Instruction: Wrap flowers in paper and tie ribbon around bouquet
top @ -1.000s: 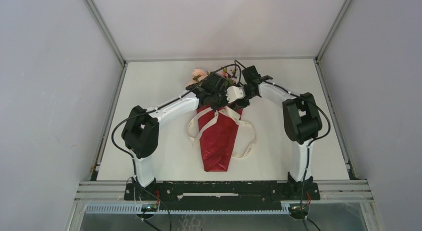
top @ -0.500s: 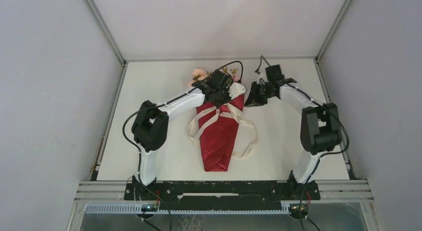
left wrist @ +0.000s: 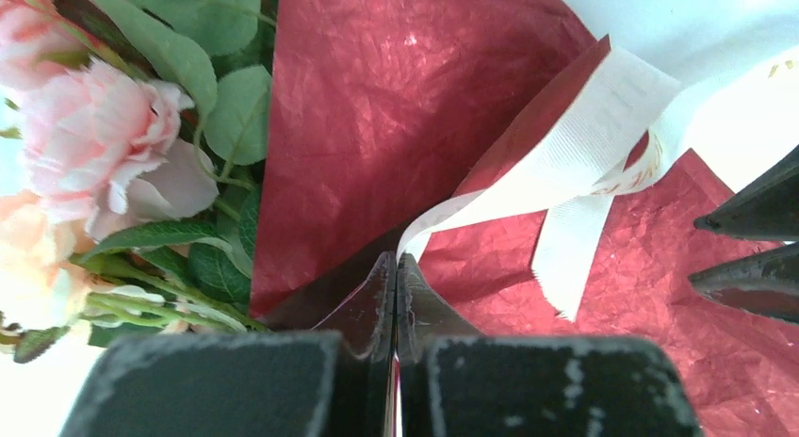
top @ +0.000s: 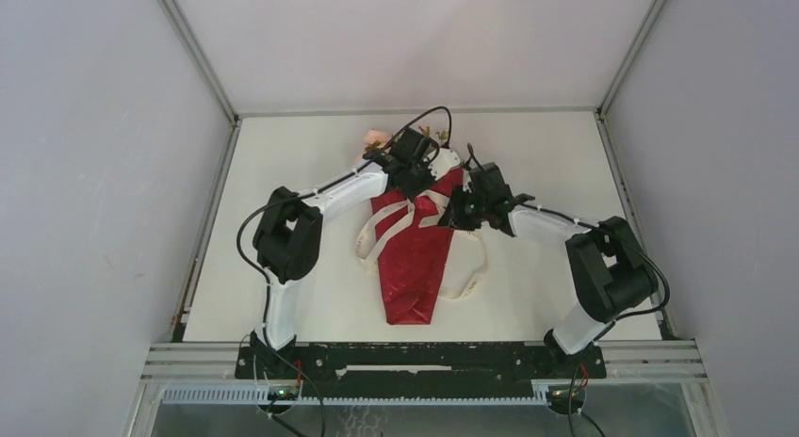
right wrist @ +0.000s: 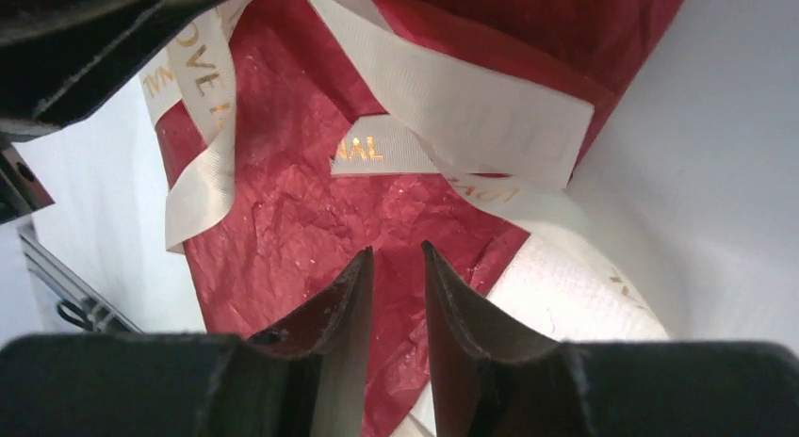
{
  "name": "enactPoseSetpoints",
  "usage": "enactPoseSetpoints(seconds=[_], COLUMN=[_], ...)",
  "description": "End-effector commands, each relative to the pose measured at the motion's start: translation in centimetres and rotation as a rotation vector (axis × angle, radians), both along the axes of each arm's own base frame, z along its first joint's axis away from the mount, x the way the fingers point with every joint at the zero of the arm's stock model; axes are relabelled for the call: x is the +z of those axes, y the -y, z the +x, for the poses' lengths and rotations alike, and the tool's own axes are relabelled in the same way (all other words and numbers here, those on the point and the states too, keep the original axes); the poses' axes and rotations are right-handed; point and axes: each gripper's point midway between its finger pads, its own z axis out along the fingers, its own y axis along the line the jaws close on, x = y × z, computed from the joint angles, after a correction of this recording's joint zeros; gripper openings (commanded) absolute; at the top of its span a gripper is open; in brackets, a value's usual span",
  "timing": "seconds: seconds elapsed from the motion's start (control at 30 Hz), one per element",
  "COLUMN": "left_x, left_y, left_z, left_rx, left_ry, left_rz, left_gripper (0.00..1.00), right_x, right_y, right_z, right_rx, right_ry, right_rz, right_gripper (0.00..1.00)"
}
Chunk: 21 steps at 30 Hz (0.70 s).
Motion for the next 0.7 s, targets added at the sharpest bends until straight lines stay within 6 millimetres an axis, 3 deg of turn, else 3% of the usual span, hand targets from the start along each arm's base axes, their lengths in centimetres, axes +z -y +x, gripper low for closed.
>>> enactPoseSetpoints(seconds=[0.0, 0.2, 0.4, 0.67], left_x=[0.9, -0.6, -0.9, -1.1], left_y=[0.2, 0.4, 0.4, 0.6], left_z=[0.3, -0.9, -1.3, -1.5], left_rx=[0.082, 0.103, 0.113, 0.122], left_ry=[-0.075, -0.182, -0.204, -0.225], left_rz=[-0.086, -0.118, -0.121, -0.136], left_gripper=[0.0, 0.0, 0.0, 0.0], right_x=[4.0, 3.0, -0.1, -1.2], right_y=[-1.9, -4.5, -2.3, -1.3], right_z=[4.0, 4.0, 4.1, 2.6], right_rx=[-0.237, -0.315, -0.468, -0.475], right_ry=[0.16, 0.148, 0.087, 0.094], right_rz=[0.252, 0.302, 0.194, 0.064], right_gripper=[0.34, 0.36, 0.39, 0.4])
